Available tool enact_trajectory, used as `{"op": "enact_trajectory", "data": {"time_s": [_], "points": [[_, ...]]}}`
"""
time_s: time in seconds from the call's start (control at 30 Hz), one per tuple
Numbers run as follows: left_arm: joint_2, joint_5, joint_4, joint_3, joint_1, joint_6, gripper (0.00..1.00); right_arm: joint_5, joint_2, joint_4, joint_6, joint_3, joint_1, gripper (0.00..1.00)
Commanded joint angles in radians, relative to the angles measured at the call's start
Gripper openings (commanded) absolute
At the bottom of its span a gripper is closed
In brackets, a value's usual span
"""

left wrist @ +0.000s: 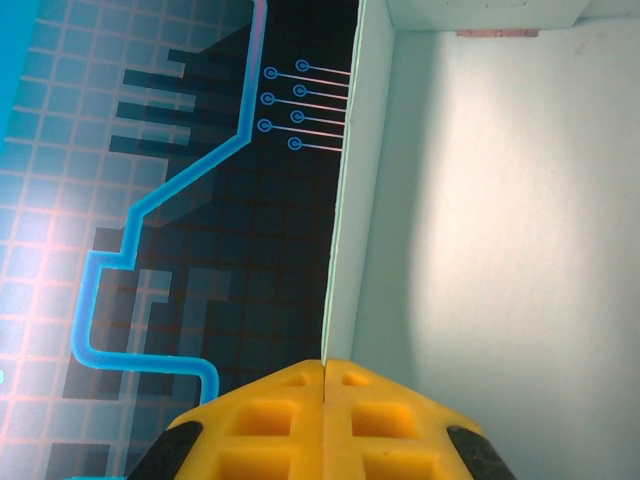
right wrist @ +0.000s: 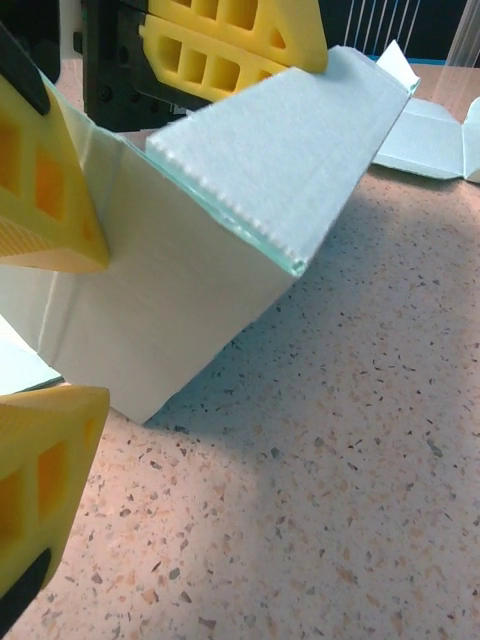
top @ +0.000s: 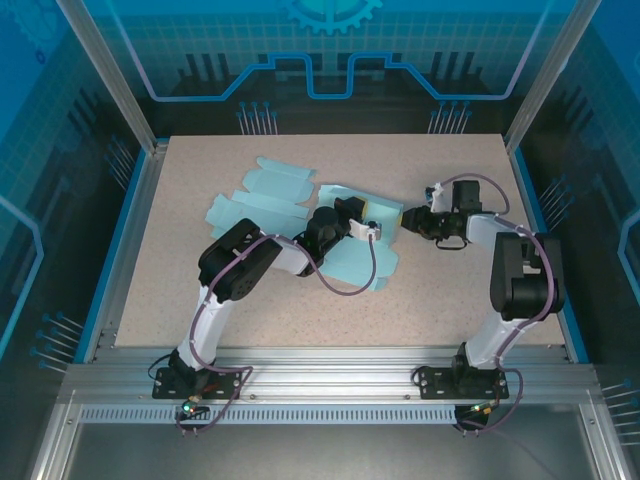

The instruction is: Fold the paper box

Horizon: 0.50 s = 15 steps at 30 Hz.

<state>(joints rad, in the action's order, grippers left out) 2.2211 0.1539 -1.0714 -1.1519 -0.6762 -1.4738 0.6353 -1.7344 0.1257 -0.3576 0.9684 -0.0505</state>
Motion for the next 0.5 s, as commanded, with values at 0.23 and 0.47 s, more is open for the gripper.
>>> {"op": "enact_trajectory", "data": {"time_s": [0.23,0.47], "points": [[0.027,-0.011,0.002,0.009,-0.004,-0.010,0.00,0.017,0.058,0.007,0.025,-0.028,0.056,0.41],[0.022,-0.010,-0.008,0.011,-0.005,-0.011,0.00,-0.048,0.097,0.026,0.029,-0.048,0.105,0.45]]}}
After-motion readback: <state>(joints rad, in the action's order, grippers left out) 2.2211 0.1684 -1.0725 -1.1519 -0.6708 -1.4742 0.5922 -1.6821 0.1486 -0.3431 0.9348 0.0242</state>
